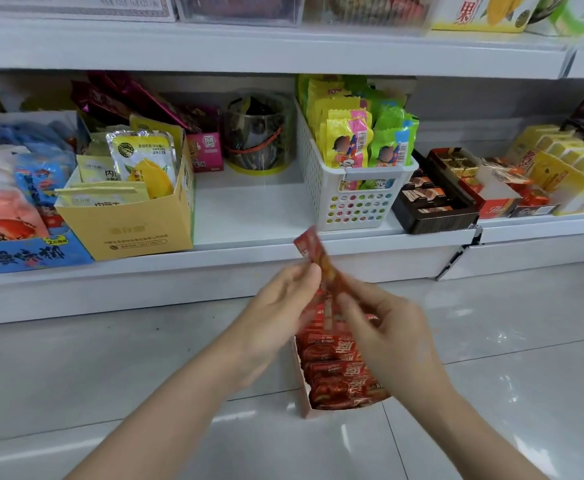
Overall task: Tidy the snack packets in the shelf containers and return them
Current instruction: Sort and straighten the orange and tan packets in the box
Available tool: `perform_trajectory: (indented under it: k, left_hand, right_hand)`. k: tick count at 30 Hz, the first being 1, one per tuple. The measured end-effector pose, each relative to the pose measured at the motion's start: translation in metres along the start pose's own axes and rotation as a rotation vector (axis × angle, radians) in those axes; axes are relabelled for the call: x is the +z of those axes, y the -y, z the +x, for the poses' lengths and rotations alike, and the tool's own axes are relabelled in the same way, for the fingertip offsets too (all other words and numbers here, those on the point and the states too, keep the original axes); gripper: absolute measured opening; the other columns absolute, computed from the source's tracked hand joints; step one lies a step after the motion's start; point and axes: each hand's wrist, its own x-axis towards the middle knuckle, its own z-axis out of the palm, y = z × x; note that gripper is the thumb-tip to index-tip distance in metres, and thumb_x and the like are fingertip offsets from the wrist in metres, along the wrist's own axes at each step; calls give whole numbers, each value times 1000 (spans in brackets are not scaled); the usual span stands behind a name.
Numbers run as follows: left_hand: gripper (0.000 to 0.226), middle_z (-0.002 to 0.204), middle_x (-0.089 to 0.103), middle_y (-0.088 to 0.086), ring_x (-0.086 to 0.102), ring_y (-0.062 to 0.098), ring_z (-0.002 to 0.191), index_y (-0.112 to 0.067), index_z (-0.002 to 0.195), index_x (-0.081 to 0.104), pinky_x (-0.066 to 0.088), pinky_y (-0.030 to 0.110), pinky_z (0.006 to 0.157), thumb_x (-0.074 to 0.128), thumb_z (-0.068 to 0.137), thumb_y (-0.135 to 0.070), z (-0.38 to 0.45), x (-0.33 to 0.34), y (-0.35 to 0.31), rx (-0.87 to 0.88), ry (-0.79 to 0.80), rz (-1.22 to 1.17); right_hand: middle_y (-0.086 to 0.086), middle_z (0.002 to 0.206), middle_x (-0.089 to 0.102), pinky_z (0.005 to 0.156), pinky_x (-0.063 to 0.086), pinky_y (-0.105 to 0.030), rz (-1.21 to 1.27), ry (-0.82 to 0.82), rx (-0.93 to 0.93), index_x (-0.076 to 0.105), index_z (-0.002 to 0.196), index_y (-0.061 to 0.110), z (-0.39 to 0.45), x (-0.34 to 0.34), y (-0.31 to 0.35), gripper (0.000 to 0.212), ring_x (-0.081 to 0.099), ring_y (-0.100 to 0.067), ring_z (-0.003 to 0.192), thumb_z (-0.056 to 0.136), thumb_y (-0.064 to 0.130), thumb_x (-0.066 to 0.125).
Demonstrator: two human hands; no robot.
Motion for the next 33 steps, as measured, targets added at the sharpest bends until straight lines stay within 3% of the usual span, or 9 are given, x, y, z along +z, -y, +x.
perform_trajectory:
  k: [3,7,11,18,21,25,28,30,33]
  left_hand:
    - [31,108,75,5,71,16,97,-13,117,63,56,33,84,50,100,-34,3,5,0,-64,-86,-198]
    - [26,103,77,7,73,20,96,-15,111,64,56,40,91,40,106,-23,8,-6,-8,-92,-203,-106]
    - [26,105,76,6,74,20,98,-13,116,65,58,39,86,46,103,-26,3,-9,-13,-99,-137,-32]
    - [25,105,77,3,73,19,98,-18,115,67,58,39,89,48,102,-29,0,-5,-16,-81,-109,17]
    - [30,110,75,-4,72,13,101,-22,128,61,58,27,81,49,102,-30,0,-4,-14,-17,-136,93]
    - [52,137,56,-20,59,-5,115,-50,139,43,51,9,77,56,89,-51,-5,-1,-2,67,-36,166]
    - [49,131,65,-8,61,8,120,-37,136,54,47,31,102,55,89,-54,-9,10,3,-38,133,-38]
    - [43,121,71,2,67,17,112,-23,133,58,52,38,96,48,96,-45,-6,9,0,-77,18,-165]
    - [34,113,74,5,71,19,102,-18,127,61,54,37,90,41,103,-33,-4,1,-6,-129,-84,-219]
  right_hand:
    - [26,137,55,103,39,-12,-171,140,-98,65,128,40,-9,17,-1,35,48,12,126,93,43,62]
    - [19,101,74,78,52,-14,101,-107,115,75,105,36,2,5,-1,18,67,5,95,88,35,70]
    - [4,100,77,76,61,-31,448,120,412,72,114,28,14,-12,0,33,74,-15,92,83,40,71]
    - [-4,93,78,68,60,-25,502,92,412,76,102,13,17,-16,1,17,76,-21,87,87,18,70]
    - [-2,91,78,67,60,-27,503,40,399,77,100,16,16,-17,0,14,76,-20,84,88,19,71]
    - [5,82,78,64,60,-25,401,-69,277,77,91,27,14,-14,-1,11,76,-14,77,92,19,69]
    - [7,87,78,72,60,-25,269,47,112,77,96,33,7,-4,2,18,75,-14,83,97,23,62]
    - [9,96,77,80,58,-26,184,172,72,76,106,34,5,3,4,24,73,-12,91,100,36,54]
    - [7,95,78,70,59,-22,408,83,184,76,101,23,12,-1,6,22,74,-10,89,97,31,56]
